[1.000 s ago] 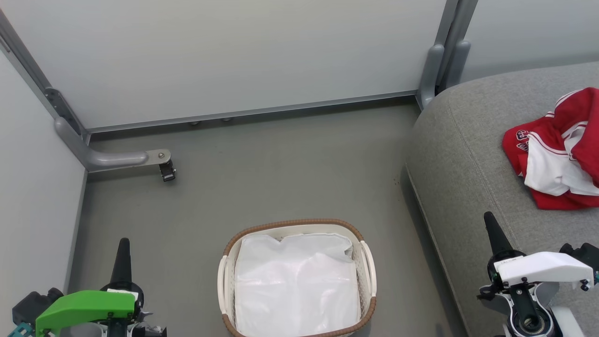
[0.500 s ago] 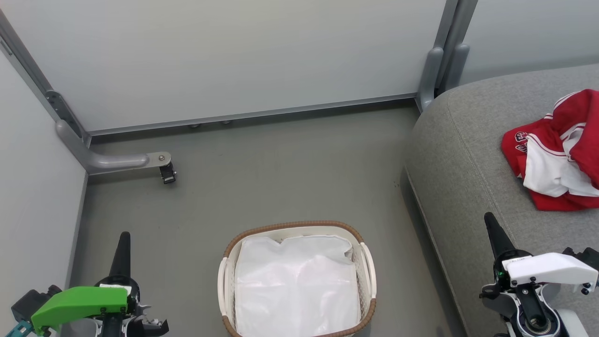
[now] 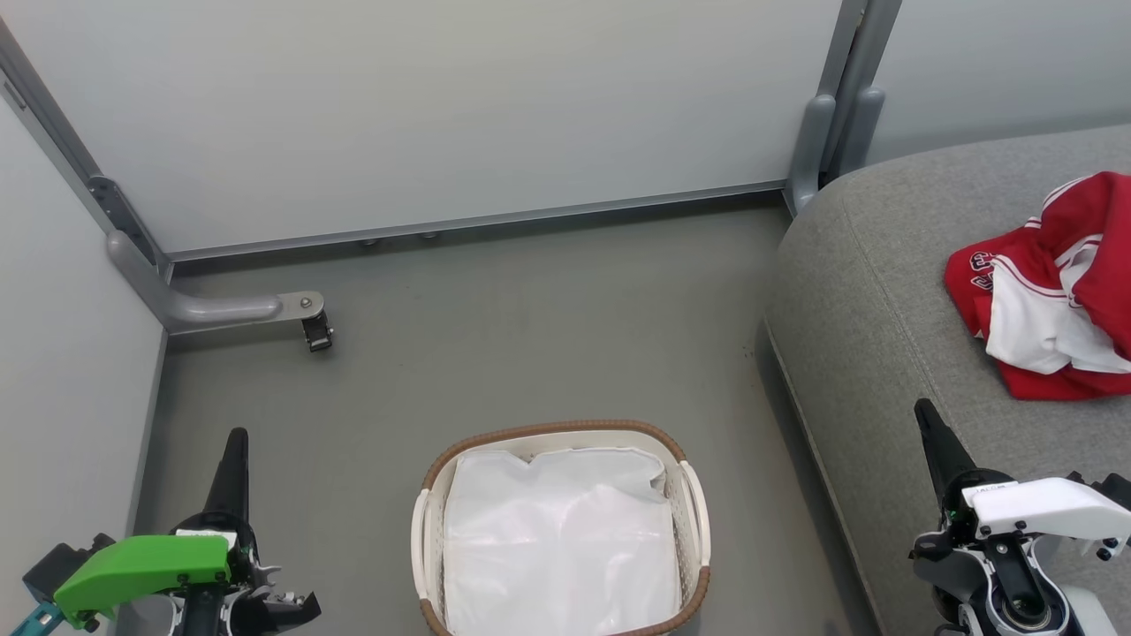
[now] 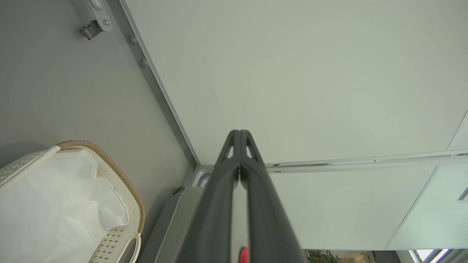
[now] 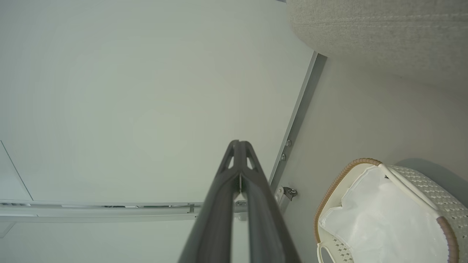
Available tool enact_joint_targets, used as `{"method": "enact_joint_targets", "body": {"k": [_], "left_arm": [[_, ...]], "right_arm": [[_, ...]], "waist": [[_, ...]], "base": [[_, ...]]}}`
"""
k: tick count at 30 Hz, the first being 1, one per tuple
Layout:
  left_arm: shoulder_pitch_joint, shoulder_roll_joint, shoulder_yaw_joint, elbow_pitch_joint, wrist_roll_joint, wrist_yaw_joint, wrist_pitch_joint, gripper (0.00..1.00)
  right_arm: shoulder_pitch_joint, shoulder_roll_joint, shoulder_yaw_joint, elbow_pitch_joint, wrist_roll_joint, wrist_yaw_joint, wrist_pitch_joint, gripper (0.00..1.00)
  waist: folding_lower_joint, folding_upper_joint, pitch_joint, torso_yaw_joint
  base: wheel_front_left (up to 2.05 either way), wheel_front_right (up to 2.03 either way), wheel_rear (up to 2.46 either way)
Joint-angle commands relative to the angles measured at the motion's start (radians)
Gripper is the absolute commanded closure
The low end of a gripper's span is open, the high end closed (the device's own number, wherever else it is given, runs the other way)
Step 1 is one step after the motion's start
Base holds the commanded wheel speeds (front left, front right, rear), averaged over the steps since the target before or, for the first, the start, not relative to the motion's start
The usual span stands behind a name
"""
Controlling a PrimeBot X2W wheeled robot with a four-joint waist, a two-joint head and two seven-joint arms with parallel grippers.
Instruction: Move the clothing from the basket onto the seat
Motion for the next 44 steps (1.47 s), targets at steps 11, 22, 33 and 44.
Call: {"method": "enact_joint_targets", "body": {"k": [11,22,33,44], "left_arm": [[-0.027,-0.001,0.008,-0.012,-0.088,-0.003,0.026,1.0],[-0.03,-0.002,0.01,-0.014,-0.145,-0.003,0.043,1.0],[-0.03,-0.002,0.01,-0.014,-0.145,-0.003,0.042,1.0],[-0.03,-0.002,0.01,-0.014,-0.146,-0.003,0.042,1.0]], "right_arm": [[0.011,-0.007,-0.01,-0.01,0.095,-0.001,0.026,1.0],[0.014,-0.007,-0.014,-0.014,0.157,-0.001,0.043,1.0],[0.014,-0.007,-0.014,-0.013,0.157,-0.001,0.043,1.0],[0.014,-0.007,-0.014,-0.013,0.157,-0.001,0.043,1.0]], "waist": [[0.0,-0.0001,-0.006,0.0],[0.0,-0.0001,-0.012,-0.001],[0.0,-0.0001,-0.012,-0.001],[0.0,-0.0001,-0.012,-0.001]], "base": [[0.0,0.0,0.0],[0.0,0.0,0.0],[0.0,0.0,0.0],[0.0,0.0,0.0]]}}
